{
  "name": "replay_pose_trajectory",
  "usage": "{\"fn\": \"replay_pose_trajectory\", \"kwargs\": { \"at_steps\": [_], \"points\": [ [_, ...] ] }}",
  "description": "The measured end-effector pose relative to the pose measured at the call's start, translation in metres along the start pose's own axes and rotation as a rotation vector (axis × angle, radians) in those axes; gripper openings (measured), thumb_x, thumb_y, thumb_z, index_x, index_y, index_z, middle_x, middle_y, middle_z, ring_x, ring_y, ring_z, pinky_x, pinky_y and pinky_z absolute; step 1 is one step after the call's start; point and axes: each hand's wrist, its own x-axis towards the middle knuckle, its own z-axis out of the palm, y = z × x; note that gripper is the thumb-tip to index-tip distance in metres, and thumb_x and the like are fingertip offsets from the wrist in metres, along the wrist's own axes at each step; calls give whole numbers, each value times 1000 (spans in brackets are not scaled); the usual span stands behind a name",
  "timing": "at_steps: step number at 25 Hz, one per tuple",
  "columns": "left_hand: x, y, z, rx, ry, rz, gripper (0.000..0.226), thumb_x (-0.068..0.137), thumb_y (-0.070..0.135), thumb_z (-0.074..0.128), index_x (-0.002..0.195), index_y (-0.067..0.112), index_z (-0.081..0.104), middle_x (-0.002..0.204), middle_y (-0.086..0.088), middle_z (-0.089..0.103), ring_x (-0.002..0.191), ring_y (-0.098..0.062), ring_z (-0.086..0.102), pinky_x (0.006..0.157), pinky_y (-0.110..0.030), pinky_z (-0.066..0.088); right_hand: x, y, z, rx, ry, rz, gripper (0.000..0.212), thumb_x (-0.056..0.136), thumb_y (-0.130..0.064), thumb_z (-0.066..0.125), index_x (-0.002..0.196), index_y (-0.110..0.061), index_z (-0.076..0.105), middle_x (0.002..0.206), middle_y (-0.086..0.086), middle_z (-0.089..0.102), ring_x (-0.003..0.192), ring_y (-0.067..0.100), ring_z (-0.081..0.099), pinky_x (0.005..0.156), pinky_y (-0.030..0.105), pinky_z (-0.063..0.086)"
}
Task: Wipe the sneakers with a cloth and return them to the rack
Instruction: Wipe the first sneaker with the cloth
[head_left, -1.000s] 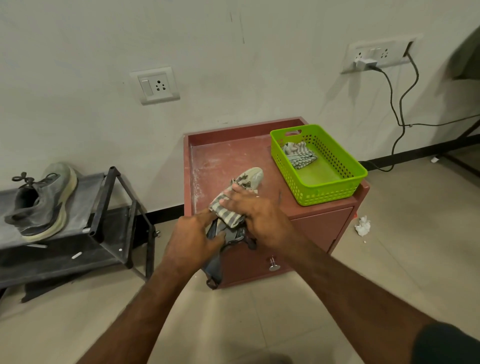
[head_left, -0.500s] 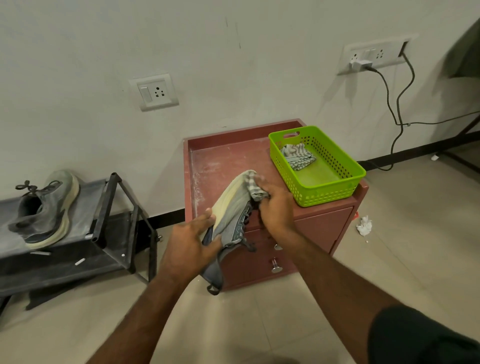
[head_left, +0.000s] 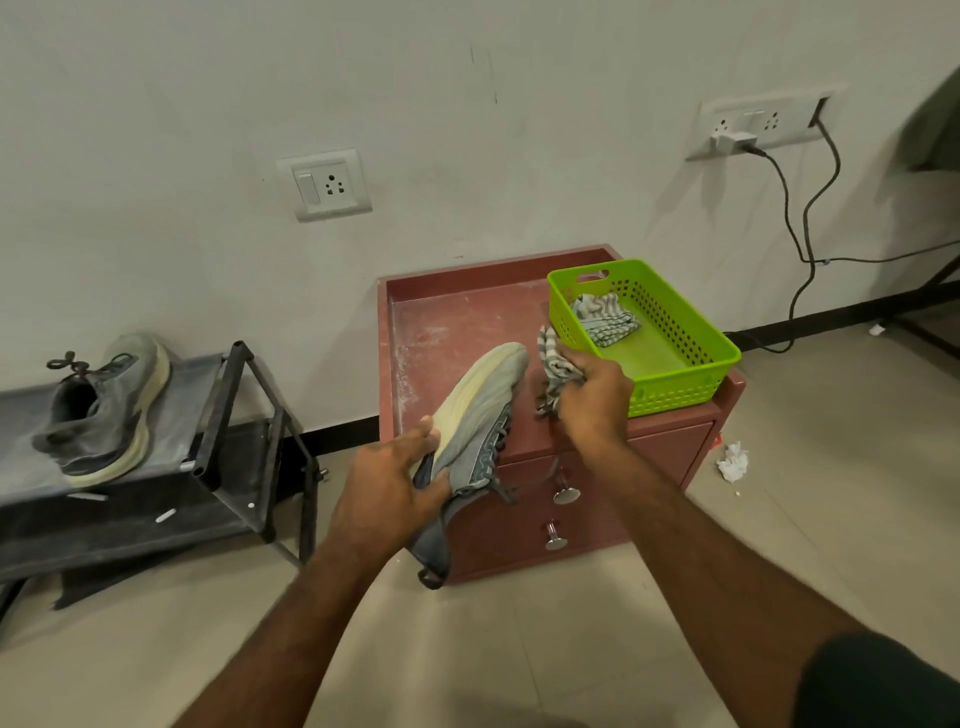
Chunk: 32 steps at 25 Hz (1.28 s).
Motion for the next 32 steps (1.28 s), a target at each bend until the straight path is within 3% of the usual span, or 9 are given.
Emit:
{"fn": "replay_pose_trajectory", "kwargs": {
  "at_steps": [3, 6, 11, 14, 16, 20, 24, 30, 32],
  "points": [
    [2, -1, -2, -1, -9, -11, 55, 80, 25, 81, 131, 10, 65, 143, -1, 57, 112, -16, 68, 95, -31, 56, -16, -15, 5, 32, -187, -301, 57, 77, 17, 55, 120, -18, 71, 127, 2, 66, 117, 3, 57, 99, 1, 34],
    [5, -3, -5, -55, 1, -54, 53, 79, 22, 81, 128, 7, 66, 141, -2, 58, 107, -14, 69, 94, -22, 52, -40, -11, 13, 18, -545, -543, 65, 70, 22, 49, 119, -13, 71, 133, 8, 61, 133, 13, 49, 114, 21, 34],
    [6, -8, -8, -77, -1, -68, 59, 77, 27, 85, 130, 9, 66, 142, 2, 57, 109, -12, 68, 93, -20, 50, -35, -6, -21, -71, -898, -656, 59, 71, 18, 50, 114, -15, 75, 120, 1, 70, 119, 4, 61, 102, 23, 48],
    [6, -13, -11, -130, -47, -106, 80, 65, 43, 91, 135, 15, 62, 144, 9, 54, 124, -9, 59, 106, -27, 46, -22, -21, -26, 270, -507, -304, 47, 81, 20, 60, 114, -10, 72, 105, -7, 74, 92, -4, 69, 79, 13, 53],
    [5, -14, -13, -181, -109, -132, 94, 57, 48, 93, 138, 17, 59, 148, 14, 50, 130, -7, 52, 110, -31, 43, -14, -18, -16, 219, -257, -341, 51, 80, 20, 59, 117, -12, 71, 119, -3, 70, 114, 3, 64, 100, 24, 49],
    [6, -14, -13, -190, -106, -149, 98, 51, 50, 94, 137, 16, 60, 147, 10, 51, 133, -10, 50, 112, -33, 43, -50, -1, 19, 5, -532, -519, 65, 72, 23, 48, 121, -14, 71, 134, 3, 61, 136, 13, 47, 116, 26, 34],
    [9, -15, -14, -183, -122, -147, 102, 48, 49, 95, 136, 12, 60, 146, 5, 54, 134, -13, 52, 112, -37, 44, -51, 6, 2, 18, -807, -628, 70, 65, 23, 46, 117, -14, 73, 129, -1, 65, 134, 5, 48, 114, 29, 38],
    [6, -17, -17, -187, -161, -95, 98, 55, 43, 94, 140, 13, 56, 150, 9, 49, 132, -6, 49, 105, -22, 42, -60, 17, 7, -139, -753, -836, 65, 70, 10, 39, 123, -13, 70, 135, 4, 61, 137, 17, 46, 118, 30, 31],
    [5, -16, -16, -195, -140, -94, 95, 59, 42, 93, 141, 14, 55, 150, 10, 47, 135, -7, 47, 107, -22, 39, -49, 22, 10, -77, -564, -585, 68, 67, 17, 39, 120, -12, 71, 132, 1, 62, 134, 18, 49, 117, 22, 30]
  ]
}}
